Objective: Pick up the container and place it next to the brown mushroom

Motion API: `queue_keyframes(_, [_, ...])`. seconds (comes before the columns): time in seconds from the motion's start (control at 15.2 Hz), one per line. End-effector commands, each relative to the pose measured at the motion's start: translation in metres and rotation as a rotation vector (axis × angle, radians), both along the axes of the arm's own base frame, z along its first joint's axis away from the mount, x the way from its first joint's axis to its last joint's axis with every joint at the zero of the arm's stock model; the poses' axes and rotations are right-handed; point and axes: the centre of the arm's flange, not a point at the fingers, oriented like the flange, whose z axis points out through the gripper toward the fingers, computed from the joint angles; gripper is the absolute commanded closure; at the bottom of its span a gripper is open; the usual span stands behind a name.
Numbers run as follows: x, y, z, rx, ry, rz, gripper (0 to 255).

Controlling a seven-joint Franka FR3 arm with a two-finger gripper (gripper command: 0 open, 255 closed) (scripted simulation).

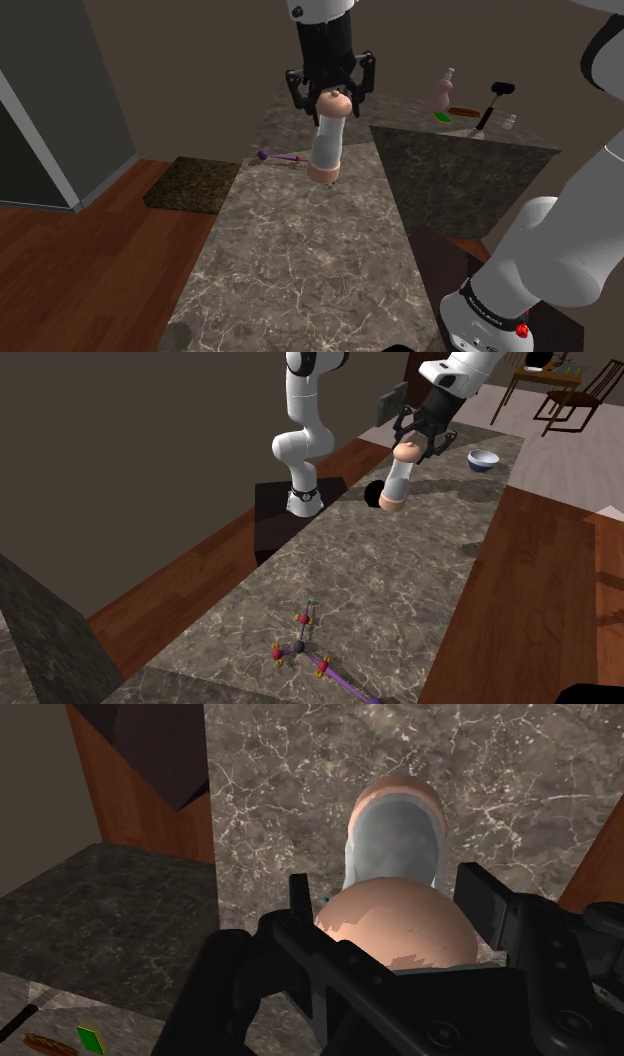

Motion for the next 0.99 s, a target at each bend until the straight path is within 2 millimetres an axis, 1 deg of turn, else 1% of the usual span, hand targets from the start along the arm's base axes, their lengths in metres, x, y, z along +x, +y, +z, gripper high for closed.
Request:
queue_keyframes(0.0, [-0.017, 0.019, 0.002, 0.000, 0.000, -0.002, 255])
queue_keyframes(0.73, [-0.112, 0.128, 0.002, 0.000, 0.000, -0.002, 255])
queue_keyframes(0.79, [-0.117, 0.134, 0.002, 0.000, 0.000, -0.002, 255])
queue_keyframes(0.92, [-0.117, 0.134, -0.008, 0.000, 0.000, -0.002, 255])
